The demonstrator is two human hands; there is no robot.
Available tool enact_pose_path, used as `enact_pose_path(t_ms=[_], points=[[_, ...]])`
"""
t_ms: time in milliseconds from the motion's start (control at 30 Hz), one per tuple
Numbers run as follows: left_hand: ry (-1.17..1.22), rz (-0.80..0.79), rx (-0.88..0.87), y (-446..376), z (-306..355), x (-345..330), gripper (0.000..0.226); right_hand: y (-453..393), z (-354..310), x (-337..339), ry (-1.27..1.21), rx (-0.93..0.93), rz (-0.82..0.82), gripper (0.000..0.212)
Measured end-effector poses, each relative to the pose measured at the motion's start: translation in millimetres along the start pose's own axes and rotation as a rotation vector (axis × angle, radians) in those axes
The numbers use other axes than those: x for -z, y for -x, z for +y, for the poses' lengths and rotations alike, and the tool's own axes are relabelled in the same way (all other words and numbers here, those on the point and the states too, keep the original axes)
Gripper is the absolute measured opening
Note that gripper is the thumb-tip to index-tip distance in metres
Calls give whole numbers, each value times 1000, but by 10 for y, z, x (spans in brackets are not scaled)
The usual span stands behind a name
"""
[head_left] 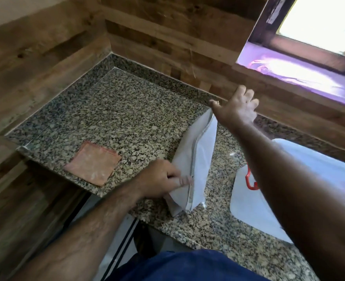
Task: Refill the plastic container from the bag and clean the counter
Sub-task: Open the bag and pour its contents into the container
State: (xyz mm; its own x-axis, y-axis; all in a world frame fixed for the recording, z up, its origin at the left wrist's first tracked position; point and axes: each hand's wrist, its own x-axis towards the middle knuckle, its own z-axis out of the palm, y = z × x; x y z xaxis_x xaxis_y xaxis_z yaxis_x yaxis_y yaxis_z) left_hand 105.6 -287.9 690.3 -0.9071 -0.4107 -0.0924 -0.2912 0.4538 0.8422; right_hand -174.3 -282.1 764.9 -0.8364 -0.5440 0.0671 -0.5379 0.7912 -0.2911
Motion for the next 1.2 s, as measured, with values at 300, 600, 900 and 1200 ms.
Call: enact_pose_path(t_ms=[300,600,900,1200], points=[[433,201,131,-592,-273,275,43,384,-160,-363,80,-50,-419,79],[506,163,139,-799,-245,333,52,215,-106,-413,-22,-190,-383,64],[517,180,159,-924,-229,461,48,322,-72,-383,-189,-138,-258,55],[477,298,105,-1009,95,686,47,620,-223,-11,-206,62,-76,66]])
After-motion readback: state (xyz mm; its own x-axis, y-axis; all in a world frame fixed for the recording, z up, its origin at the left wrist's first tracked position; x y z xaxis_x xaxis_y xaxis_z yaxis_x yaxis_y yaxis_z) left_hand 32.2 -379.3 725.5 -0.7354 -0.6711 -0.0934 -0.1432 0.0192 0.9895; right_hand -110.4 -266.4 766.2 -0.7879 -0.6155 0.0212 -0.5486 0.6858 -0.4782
